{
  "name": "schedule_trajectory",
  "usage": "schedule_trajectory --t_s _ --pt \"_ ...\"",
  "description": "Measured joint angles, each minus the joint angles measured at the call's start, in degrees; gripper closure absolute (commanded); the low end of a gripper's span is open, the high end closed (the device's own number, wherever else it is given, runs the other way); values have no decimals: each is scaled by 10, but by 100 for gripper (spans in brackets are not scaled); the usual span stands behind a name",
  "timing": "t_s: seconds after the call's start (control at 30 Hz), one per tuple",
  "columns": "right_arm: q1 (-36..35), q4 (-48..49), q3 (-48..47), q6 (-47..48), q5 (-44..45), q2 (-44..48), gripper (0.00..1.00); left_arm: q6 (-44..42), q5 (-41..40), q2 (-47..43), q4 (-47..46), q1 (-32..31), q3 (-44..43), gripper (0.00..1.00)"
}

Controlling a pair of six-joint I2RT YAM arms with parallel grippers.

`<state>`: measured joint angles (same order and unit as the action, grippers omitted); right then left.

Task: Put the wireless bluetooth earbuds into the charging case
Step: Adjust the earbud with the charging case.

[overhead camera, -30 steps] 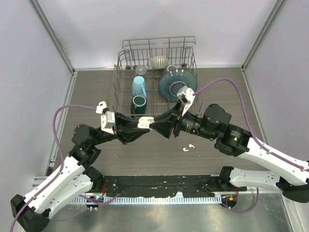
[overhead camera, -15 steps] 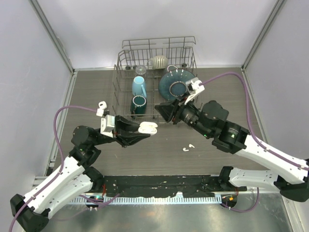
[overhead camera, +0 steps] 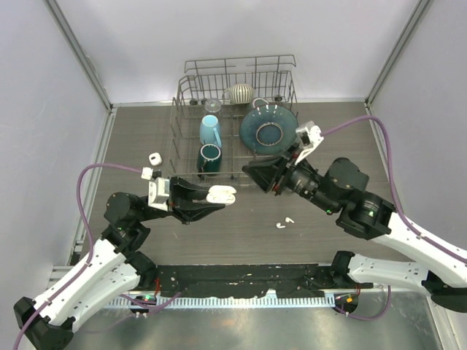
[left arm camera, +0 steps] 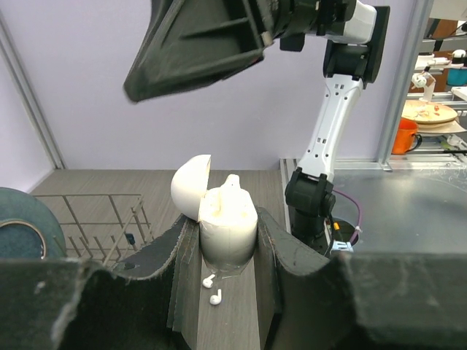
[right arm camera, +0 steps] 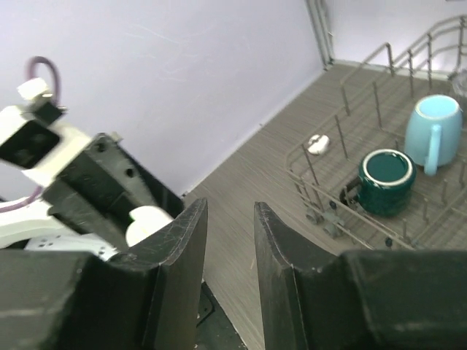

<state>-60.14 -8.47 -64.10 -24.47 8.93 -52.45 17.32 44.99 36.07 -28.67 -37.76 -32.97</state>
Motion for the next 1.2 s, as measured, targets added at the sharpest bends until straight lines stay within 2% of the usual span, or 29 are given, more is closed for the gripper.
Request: schedule_trajectory --t_s 0.17,0.33,0.47,0.9,1.2 --pt "0 -9 -12 28 -102 23 67 -7 -4 -1 2 0 0 100" --pt "0 -42 -48 49 -200 -11 68 -9 -4 -1 2 0 0 100" --pt "0 -71 -49 61 -237 -39 68 -8 -4 -1 6 0 0 100" --pt "0 -109 -53 96 -268 -48 68 3 -4 4 10 0 0 100" --pt "-1 -117 -55 111 -250 -47 65 15 -3 9 0 0 0 100"
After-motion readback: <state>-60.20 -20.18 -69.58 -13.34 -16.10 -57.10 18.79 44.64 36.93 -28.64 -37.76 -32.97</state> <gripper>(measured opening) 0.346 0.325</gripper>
